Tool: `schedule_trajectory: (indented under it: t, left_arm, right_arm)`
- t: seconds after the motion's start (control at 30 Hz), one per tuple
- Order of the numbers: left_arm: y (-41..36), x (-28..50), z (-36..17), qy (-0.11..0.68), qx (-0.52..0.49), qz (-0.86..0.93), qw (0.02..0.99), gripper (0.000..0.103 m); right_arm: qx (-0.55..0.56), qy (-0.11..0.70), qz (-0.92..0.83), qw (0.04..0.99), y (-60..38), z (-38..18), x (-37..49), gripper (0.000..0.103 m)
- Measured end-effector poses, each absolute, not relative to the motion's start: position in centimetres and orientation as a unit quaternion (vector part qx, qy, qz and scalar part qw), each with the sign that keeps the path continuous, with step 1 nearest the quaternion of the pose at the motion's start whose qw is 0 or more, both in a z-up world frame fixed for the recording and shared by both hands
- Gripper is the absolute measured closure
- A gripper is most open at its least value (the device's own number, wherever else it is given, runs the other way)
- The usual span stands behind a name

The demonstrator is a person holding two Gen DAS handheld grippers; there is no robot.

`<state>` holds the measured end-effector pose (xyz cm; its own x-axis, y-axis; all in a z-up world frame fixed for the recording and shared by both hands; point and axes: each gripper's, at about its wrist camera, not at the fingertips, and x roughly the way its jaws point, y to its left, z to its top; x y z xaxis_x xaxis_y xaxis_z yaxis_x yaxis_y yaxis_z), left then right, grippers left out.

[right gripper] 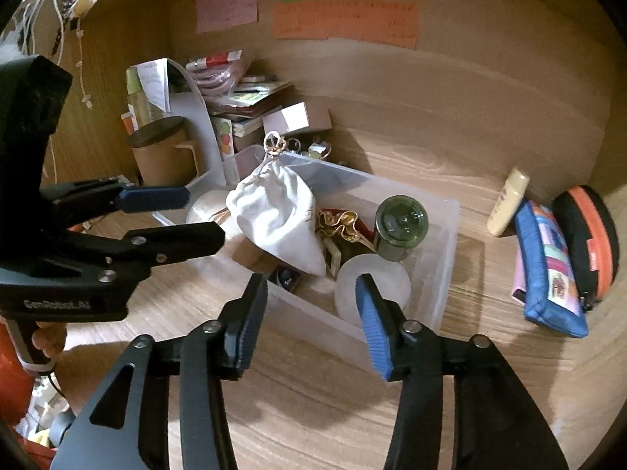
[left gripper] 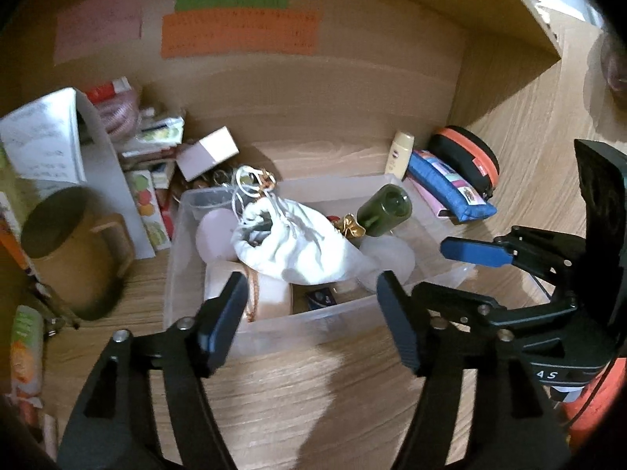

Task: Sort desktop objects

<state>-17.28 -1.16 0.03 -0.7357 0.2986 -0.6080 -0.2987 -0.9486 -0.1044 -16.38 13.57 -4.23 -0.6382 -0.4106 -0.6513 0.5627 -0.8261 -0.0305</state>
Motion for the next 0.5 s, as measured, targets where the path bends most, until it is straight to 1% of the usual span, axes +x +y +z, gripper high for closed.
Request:
schedule_trajectory:
  t: [0.1,0.17,0.2,0.23,0.33,0.5]
  left_arm:
    - [-1.1,-16.0,0.8,0.007,-0.312,0.938,0.154,0.025]
    - [-1.1,-15.2,1.3,0.012,-0.305,0.941,0.146,0.017]
    - [-1.0,-14.6,1.6,0.015,-0.298,0.944,0.139,0.011]
    - [-0.9,-13.9,2.0,0.019,-0.288,0.948,0.134,0.008]
    - [-0.8,-12.4,2.8,0.024,-0.267,0.955,0.123,0.004]
    - [-1.0,-9.8,3.7,0.026,-0.238,0.967,0.092,0.002]
  right_arm:
    - [0.315,0.12,-0.904,0.262,13.8,-3.6,-15.3,0.049]
    - [0.306,0.123,-0.909,0.254,14.1,-3.2,-14.5,0.042]
    - [0.301,0.122,-0.912,0.251,14.3,-2.9,-14.1,0.037]
    - [0.296,0.122,-0.915,0.248,14.4,-2.7,-13.8,0.03]
    - [0.274,0.12,-0.926,0.232,15.0,-1.8,-12.3,0.023]
    - [0.253,0.117,-0.939,0.203,15.9,-1.0,-10.4,0.017]
